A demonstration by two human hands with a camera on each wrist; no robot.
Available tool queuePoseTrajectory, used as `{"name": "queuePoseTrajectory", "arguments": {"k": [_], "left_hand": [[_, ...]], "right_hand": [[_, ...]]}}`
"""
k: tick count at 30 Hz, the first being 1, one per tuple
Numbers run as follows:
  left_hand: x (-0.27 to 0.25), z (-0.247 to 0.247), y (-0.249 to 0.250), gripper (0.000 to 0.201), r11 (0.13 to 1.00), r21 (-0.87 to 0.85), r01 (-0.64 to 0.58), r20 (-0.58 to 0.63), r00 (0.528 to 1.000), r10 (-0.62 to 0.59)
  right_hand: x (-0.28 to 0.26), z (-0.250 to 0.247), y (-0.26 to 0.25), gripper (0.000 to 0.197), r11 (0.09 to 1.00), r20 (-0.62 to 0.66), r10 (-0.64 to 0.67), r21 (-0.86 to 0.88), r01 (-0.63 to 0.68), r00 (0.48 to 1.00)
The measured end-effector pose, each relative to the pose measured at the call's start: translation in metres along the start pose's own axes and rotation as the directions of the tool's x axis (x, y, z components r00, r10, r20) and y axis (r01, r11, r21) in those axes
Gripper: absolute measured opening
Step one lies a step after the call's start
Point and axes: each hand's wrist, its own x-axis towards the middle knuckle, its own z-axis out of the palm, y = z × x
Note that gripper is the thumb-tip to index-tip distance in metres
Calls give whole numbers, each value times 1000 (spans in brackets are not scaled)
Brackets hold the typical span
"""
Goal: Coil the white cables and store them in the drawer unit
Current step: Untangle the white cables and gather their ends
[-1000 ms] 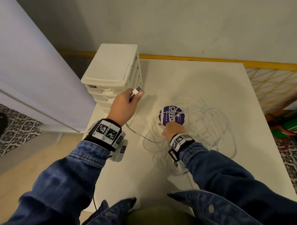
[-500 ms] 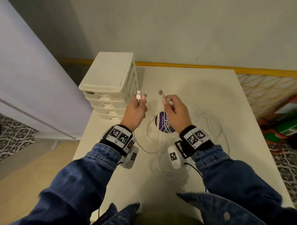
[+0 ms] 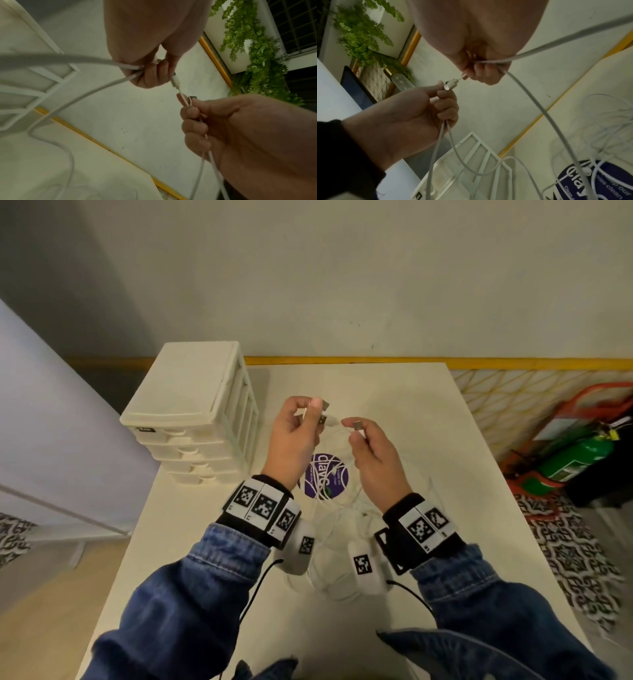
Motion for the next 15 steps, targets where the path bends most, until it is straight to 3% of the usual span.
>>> {"name": "queuePoseTrajectory", "arguments": {"k": [3,7,11,15], "left_hand": [[-5,10,-3,15,999,-9,33,-36,999,-33],[-16,25,2,25,985,-125,115,34,993,-112],[-24,38,2,11,988,-107,108,90,991,-98],[-27,40,0,10,995,62,82,55,995,-85]], "right_hand": [[-3,-8,0,24,1000,-52,7,15,-6,999],[-7,-16,-6,20,984,-156,85,166,-59,984],[-14,-22,-11,16,977,-91,105,195,-85,990],[-17,-30,-8,21,983,-24,120,146,-115,993]]}}
